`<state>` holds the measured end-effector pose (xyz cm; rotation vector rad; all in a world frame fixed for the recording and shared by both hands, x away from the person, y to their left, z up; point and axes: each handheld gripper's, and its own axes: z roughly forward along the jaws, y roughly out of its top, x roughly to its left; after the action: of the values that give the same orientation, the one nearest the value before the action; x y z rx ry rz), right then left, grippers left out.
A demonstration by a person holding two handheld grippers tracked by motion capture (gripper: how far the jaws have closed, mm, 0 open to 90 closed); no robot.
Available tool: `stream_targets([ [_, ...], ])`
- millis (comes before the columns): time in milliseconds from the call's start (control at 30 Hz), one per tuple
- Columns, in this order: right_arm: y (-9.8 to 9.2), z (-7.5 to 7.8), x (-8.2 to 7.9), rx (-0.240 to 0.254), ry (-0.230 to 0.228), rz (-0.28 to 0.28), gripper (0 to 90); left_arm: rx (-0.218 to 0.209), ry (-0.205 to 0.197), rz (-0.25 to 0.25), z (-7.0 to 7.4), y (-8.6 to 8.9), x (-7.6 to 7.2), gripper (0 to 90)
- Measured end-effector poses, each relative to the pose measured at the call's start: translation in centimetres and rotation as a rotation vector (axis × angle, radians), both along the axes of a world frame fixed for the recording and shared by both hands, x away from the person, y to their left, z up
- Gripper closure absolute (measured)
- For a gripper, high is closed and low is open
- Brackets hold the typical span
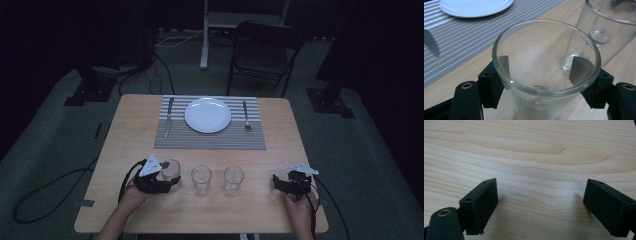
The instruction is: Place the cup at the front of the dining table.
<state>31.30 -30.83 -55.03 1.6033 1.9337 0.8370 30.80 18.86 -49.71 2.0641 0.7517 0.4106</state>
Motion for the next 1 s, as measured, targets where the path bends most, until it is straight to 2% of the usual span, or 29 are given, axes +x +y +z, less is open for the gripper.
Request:
stream_targets([
  [333, 0.0, 0.0, 0.0, -0.001, -0.001, 0.001, 12.1, 0.041, -0.011, 0.006, 1.3, -0.9, 1.7, 29.7],
  [667, 0.0, 0.0, 0.0, -0.002, -0.001, 0.001, 12.1, 0.015, -0.018, 0.029, 2.2, -1.4, 3.1, 29.7],
  [767, 0.0, 0.0, 0.0, -0.001, -0.001, 0.001, 12.2, 0.026, -0.028, 0.044, 2.6, -1.8, 3.8, 29.6],
  [800, 0.0, 0.0, 0.0, -0.001, -0.001, 0.001, 12.1, 0.024, -0.050, 0.054, 2.9, -1.9, 4.0, 29.7],
  [867, 0.0, 0.0, 0.0, -0.001, -0.001, 0.001, 12.1, 0.024, -0.050, 0.054, 2.9, -1.9, 4.0, 29.6],
  [900, 0.0, 0.0, 0.0, -0.001, -0.001, 0.001, 12.1, 0.021, -0.058, 0.069, 3.4, -2.1, 4.6, 29.7],
  [1000, 0.0, 0.0, 0.0, -0.001, -0.001, 0.001, 12.2, 0.022, -0.062, 0.091, 3.7, -2.1, 5.2, 29.6],
])
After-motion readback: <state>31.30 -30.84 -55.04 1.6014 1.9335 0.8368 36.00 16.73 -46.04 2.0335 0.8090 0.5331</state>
